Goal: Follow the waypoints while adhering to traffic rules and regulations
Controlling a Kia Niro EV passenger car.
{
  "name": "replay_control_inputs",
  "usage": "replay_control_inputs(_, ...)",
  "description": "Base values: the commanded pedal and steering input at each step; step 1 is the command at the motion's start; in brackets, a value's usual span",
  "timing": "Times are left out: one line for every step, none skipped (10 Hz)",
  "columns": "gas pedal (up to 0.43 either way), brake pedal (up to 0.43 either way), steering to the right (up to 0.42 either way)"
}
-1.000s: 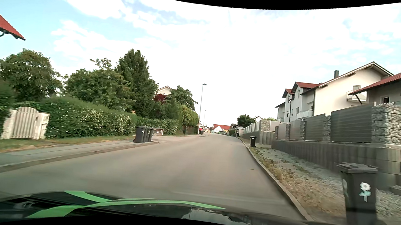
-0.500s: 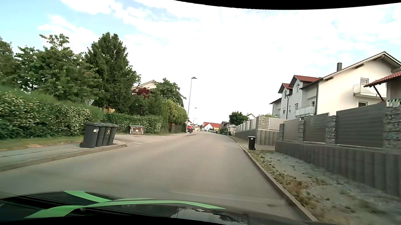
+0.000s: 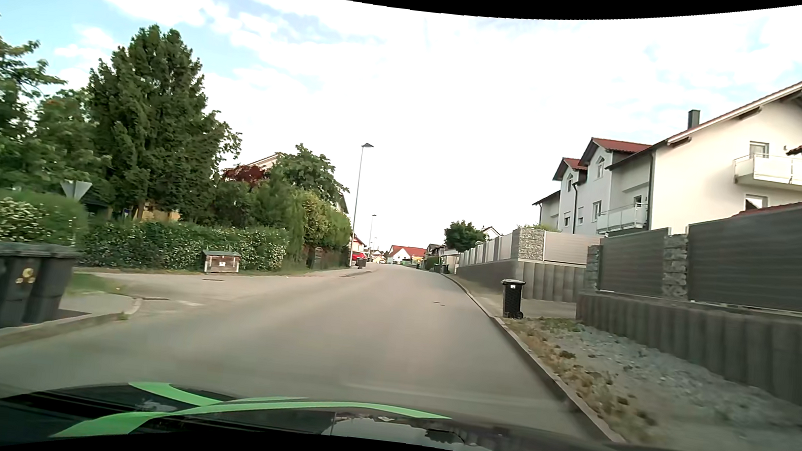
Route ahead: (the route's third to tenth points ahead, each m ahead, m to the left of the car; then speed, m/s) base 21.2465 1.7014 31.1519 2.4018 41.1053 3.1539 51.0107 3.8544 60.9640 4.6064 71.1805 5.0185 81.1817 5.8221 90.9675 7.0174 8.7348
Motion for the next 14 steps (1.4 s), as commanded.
replay_control_inputs(0.197,0.000,0.016)
replay_control_inputs(0.197,0.000,0.011)
replay_control_inputs(0.197,0.000,0.008)
replay_control_inputs(0.197,0.000,0.008)
replay_control_inputs(0.197,0.000,0.008)
replay_control_inputs(0.197,0.000,0.008)
replay_control_inputs(0.197,0.000,0.008)
replay_control_inputs(0.197,0.000,0.008)
replay_control_inputs(0.197,0.000,0.008)
replay_control_inputs(0.197,0.000,0.008)
replay_control_inputs(0.197,0.000,0.008)
replay_control_inputs(0.197,0.000,0.008)
replay_control_inputs(0.197,0.000,0.007)
replay_control_inputs(0.197,0.000,0.006)
